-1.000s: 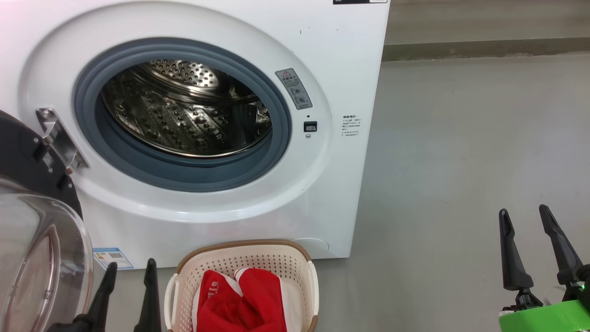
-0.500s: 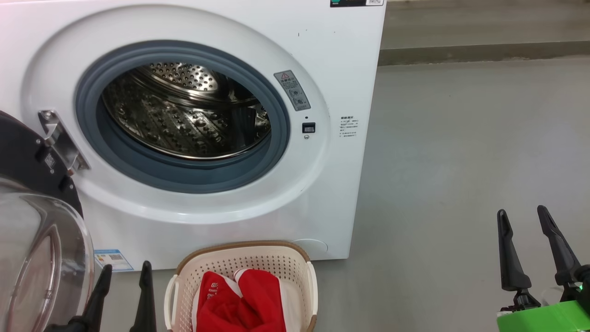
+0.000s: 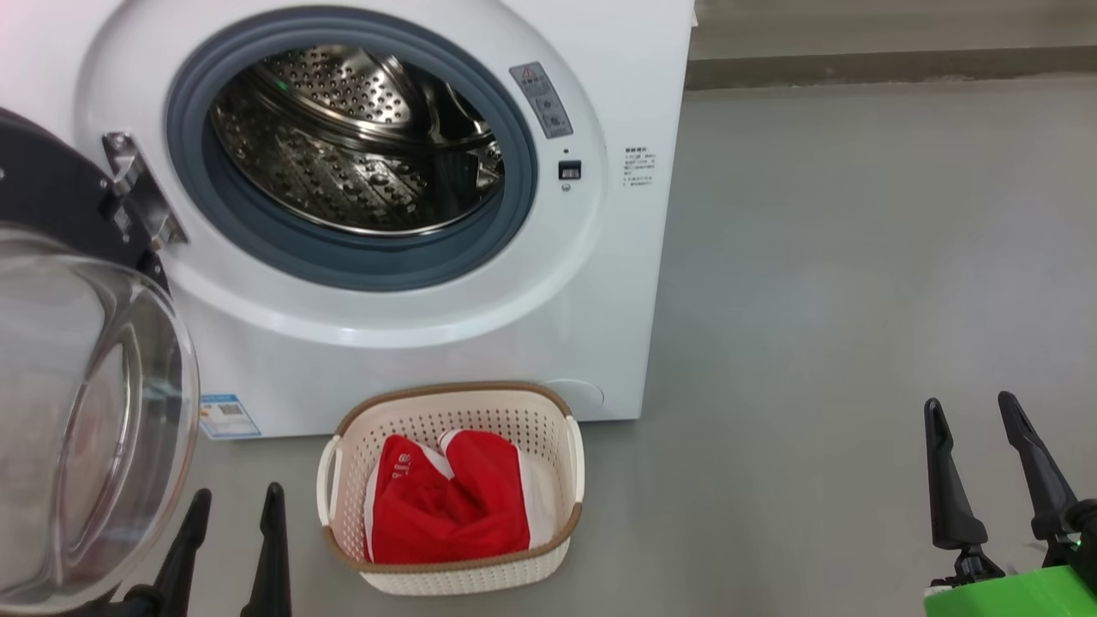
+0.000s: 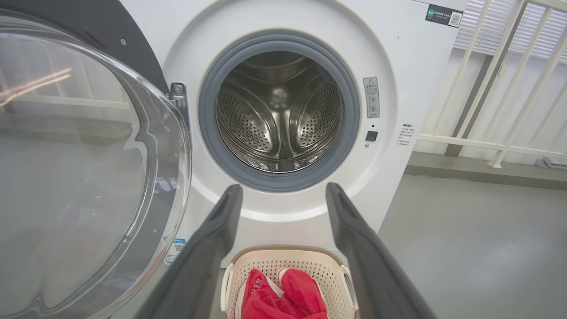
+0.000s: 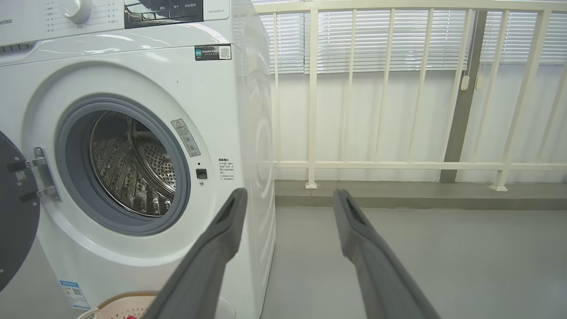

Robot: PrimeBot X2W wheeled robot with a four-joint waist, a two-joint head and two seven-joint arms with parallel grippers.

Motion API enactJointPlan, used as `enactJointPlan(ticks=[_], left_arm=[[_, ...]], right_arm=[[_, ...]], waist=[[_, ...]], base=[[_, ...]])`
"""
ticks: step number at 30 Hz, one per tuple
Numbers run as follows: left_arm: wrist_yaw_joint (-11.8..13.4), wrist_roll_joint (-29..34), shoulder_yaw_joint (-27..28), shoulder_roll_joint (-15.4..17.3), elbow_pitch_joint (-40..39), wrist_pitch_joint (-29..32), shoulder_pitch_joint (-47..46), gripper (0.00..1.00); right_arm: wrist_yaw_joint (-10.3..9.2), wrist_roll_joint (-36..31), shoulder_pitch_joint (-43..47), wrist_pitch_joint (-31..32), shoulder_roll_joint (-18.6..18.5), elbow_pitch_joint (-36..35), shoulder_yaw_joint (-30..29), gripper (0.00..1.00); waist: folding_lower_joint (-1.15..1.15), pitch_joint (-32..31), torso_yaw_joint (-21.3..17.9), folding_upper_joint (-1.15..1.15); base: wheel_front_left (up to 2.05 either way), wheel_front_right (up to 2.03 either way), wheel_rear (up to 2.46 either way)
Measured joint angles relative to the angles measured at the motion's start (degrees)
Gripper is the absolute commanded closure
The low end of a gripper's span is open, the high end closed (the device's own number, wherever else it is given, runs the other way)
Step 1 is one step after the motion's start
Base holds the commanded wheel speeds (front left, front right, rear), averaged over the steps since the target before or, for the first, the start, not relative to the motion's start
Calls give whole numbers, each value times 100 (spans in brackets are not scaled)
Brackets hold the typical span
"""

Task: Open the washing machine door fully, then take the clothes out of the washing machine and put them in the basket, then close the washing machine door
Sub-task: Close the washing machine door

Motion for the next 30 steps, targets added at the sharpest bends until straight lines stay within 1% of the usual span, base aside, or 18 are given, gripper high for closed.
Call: enactJointPlan(ticks=[8,20,25,30], left_arm=[[-11,-33,-11,16,-20,-1,0,0],[2,-24,-54,27,-19,-9,-8,0],[87,-23,-63,24,-25,-7,-27,0],[188,-21,-65,12,-107,4,-38,0]], right_arm=[[0,1,51,0,0,36,-5,0],[0,8,48,0,-2,63,-4,0],[0,7,48,0,-2,62,3,0],[0,15,49,0,-47,51,47,0]], waist=[[0,74,24,0],[0,127,105,0],[0,143,245,0],[0,151,497,0]], base=[[-104,104,0],[-7,7,0],[0,0,0],[0,0,0]])
